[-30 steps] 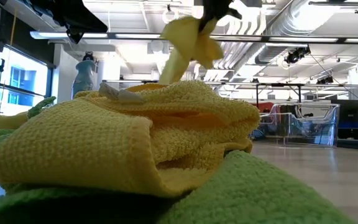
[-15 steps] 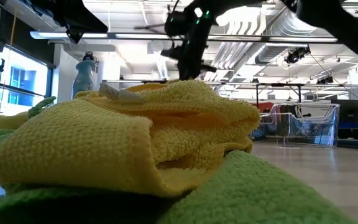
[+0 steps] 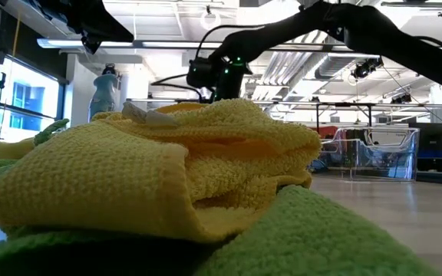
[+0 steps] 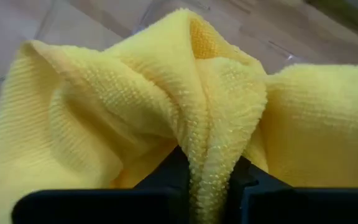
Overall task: Sort microfiber towel by color & place in baskets
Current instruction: Put the top right yellow microfiber cloth into the left transparent bin, then put the bottom left green microfiber cloth into the right transparent bin
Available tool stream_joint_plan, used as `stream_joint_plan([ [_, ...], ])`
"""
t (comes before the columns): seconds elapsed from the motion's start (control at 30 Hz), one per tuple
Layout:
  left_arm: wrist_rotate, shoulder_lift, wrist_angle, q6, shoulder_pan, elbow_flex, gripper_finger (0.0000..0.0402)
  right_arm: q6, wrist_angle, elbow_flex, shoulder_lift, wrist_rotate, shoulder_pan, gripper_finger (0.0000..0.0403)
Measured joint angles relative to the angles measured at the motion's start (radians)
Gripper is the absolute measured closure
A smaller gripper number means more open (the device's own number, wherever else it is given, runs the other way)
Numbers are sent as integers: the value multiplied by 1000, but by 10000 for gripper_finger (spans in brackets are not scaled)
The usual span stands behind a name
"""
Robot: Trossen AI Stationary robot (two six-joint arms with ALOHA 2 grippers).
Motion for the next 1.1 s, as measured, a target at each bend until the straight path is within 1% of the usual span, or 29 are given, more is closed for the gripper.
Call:
stream_joint_plan([
  [0.3,0,0,23,0,0,0,401,27,35,0,22,-7,-12,269],
  [0.47,0,-1,53,1,0,0,401,42,21,0,4,-34,-18,237],
  [0.7,0,0,43,1,0,0,401,43,-46,0,-115,-21,-19,231],
  [0.8,0,0,44,2,0,0,401,40,-96,0,-185,45,-4,231],
  [0.9,0,0,43,2,0,0,401,3,-154,0,-248,111,23,231],
  [1.1,0,2,43,2,0,0,401,-20,-242,0,-348,156,101,239],
])
